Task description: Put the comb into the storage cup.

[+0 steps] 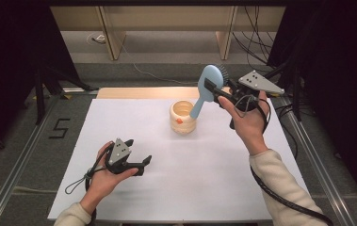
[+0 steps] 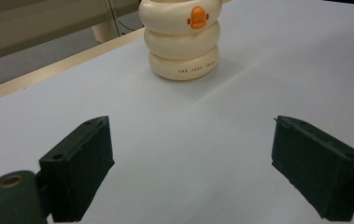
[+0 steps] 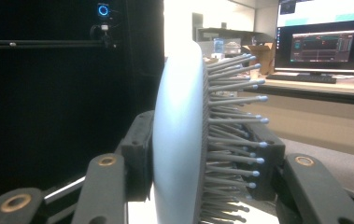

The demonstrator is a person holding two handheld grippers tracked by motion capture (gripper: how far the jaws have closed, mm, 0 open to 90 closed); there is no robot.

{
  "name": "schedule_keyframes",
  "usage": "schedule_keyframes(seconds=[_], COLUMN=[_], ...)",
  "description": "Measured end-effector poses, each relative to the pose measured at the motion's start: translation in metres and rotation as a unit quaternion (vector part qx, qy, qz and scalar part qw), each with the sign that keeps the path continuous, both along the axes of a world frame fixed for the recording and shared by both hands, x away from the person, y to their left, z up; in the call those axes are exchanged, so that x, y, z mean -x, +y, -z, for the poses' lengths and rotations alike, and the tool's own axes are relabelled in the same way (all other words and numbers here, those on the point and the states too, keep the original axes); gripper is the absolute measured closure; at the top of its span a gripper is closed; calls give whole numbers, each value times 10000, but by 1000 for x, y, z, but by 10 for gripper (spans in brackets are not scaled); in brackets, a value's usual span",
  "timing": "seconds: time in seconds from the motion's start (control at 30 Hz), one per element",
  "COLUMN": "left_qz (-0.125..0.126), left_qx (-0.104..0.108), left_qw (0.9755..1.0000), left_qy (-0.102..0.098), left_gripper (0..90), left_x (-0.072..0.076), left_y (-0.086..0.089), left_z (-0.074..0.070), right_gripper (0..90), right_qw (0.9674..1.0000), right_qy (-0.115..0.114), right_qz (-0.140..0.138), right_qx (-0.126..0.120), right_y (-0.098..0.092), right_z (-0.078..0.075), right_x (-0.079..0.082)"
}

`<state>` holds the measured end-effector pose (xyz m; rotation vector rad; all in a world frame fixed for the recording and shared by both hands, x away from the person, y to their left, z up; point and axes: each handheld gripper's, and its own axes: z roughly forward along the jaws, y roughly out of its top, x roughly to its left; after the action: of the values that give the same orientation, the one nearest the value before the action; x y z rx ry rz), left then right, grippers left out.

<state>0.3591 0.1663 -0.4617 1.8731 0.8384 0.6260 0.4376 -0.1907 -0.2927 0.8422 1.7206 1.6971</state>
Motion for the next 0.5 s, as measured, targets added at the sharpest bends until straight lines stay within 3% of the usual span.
schedule_keyframes(seconds=[0.5], left_qz=[-12], left_qx=[20], left_qw=[10000], left_qy=[-11], left_gripper=[121], left_x=[0], left_y=[0], left_z=[0], right_gripper=[531], right_qw=[10000], right_qy=[-35], right_qz=[3], right_qx=[20], right_y=[3], right_z=[0], right_x=[-7])
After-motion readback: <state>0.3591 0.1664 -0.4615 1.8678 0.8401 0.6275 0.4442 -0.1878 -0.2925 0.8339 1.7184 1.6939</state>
